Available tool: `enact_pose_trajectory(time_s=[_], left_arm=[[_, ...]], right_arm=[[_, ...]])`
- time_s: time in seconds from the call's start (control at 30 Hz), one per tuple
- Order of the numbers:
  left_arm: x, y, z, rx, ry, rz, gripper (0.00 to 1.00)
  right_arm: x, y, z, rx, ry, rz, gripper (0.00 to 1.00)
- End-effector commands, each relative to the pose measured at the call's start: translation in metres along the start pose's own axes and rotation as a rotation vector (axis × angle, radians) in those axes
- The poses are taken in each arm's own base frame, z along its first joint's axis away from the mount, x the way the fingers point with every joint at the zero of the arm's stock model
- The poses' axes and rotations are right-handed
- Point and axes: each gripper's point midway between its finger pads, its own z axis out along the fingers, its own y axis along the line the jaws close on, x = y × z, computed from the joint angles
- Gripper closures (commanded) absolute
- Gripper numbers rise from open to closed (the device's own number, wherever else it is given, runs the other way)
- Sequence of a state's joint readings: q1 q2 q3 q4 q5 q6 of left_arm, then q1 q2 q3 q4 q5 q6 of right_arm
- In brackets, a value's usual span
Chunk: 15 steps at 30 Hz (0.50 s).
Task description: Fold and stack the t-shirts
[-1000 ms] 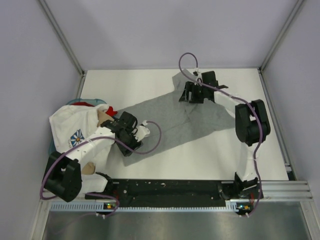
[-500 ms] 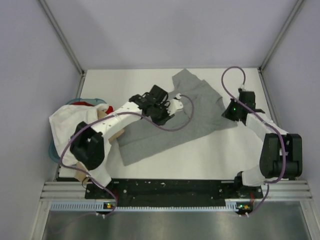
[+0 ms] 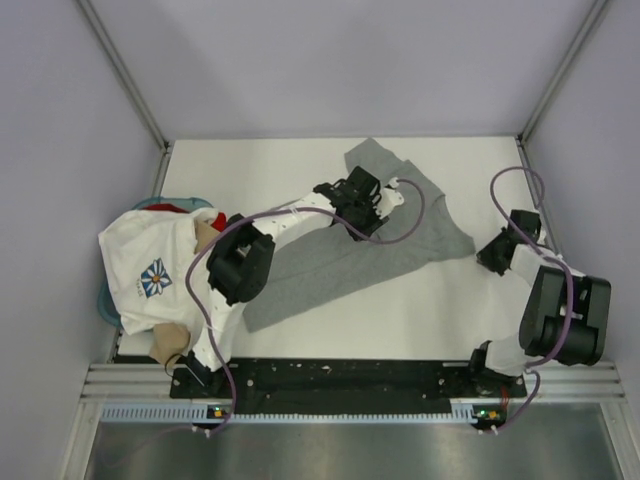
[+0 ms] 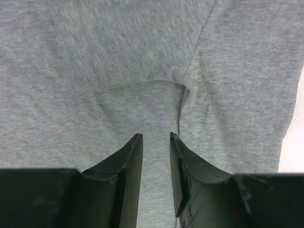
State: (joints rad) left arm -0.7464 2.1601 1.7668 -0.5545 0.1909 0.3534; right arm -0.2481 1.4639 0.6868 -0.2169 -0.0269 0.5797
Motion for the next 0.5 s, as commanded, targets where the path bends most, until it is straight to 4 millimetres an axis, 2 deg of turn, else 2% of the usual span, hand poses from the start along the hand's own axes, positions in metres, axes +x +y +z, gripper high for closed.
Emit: enact_pose_trajectory(time_s=[0.0,0.1,0.17,0.23,0.27,0.37,0.47], left_arm=[[-0.01,-0.016,-0.028,0.043,-0.043,0.012,0.64],[0.005,-0.038,-0.057,0.094,-0.021,0.077,0.59],[0.025,-0.057,-0.082,0.151,0.01,0.109,0.54],[0.057,-0.071,-0.098,0.189,0.066,0.139,0.5],[0.066,-0.075,-0.115,0.179,0.065,0.158,0.48],[0.117,-0.087,-0.145,0.167,0.142,0.21,0.4],[0.178,-0.094,-0.163,0.155,0.296,0.203,0.39]], right_arm=[[-0.011,-0.029,-0.003,0.07,-0.07,0.123,1.0],[-0.017,-0.035,-0.009,0.082,-0.108,0.15,1.0],[-0.025,-0.033,-0.017,0.071,-0.143,0.128,1.0],[-0.034,-0.027,-0.028,0.046,-0.18,0.113,0.98],[-0.038,-0.023,-0.034,0.025,-0.199,0.108,0.9],[-0.044,-0.001,-0.046,-0.086,-0.216,0.098,0.62],[-0.038,0.015,-0.045,-0.139,-0.181,0.094,0.53]])
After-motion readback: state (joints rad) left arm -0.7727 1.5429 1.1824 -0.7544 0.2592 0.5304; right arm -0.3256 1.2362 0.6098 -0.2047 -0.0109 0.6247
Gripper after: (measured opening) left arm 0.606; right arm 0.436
